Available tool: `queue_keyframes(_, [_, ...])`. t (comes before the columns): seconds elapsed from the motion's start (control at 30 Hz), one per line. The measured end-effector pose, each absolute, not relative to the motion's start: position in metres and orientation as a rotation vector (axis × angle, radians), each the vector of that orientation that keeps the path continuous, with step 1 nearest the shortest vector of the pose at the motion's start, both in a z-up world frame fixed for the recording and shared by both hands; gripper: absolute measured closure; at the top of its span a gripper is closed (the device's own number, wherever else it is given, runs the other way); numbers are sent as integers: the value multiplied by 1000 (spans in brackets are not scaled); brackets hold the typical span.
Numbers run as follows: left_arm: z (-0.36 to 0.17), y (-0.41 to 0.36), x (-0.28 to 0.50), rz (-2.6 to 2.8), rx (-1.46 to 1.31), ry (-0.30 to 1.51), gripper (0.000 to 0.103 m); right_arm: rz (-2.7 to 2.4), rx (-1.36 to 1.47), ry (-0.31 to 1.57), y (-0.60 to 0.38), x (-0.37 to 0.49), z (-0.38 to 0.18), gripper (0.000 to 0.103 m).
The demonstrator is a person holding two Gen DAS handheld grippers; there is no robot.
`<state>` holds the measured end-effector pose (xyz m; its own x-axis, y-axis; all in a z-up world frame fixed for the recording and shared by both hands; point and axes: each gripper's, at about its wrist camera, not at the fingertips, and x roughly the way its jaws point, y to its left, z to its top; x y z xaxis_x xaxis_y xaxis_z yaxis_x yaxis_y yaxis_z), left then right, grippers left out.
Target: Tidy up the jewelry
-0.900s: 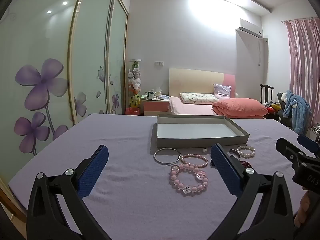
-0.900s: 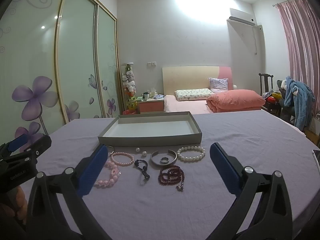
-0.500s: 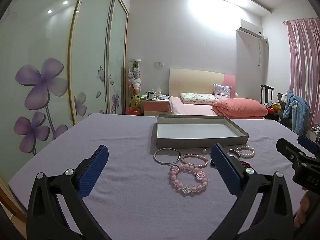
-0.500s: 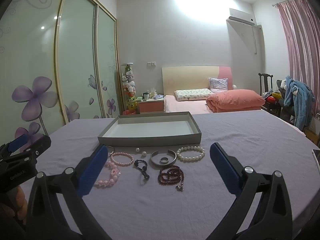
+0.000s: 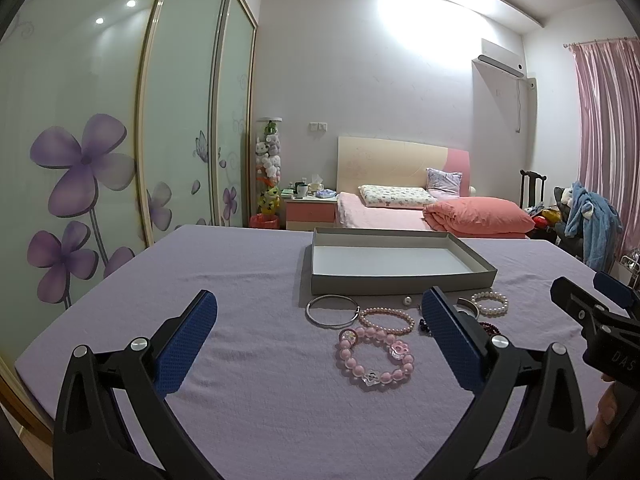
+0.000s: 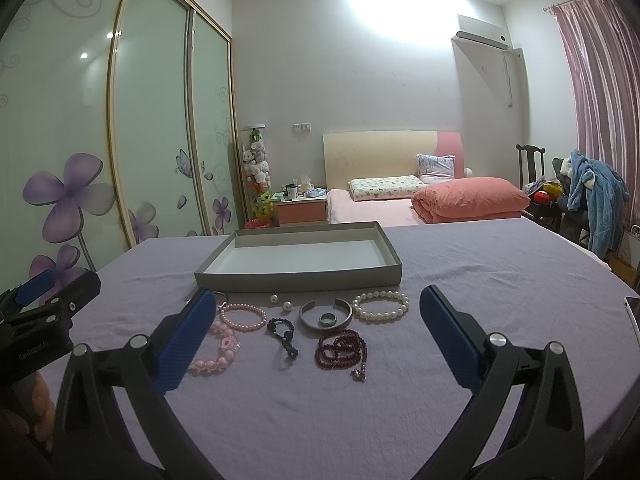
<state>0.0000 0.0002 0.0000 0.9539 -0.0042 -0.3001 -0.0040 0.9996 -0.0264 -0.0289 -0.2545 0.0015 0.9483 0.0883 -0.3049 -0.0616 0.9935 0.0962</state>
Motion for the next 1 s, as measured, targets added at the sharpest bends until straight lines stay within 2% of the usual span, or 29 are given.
queue_keyframes(1.0, [0, -4, -6, -8, -34, 306, 2, 76, 86, 310, -254, -29, 4, 4])
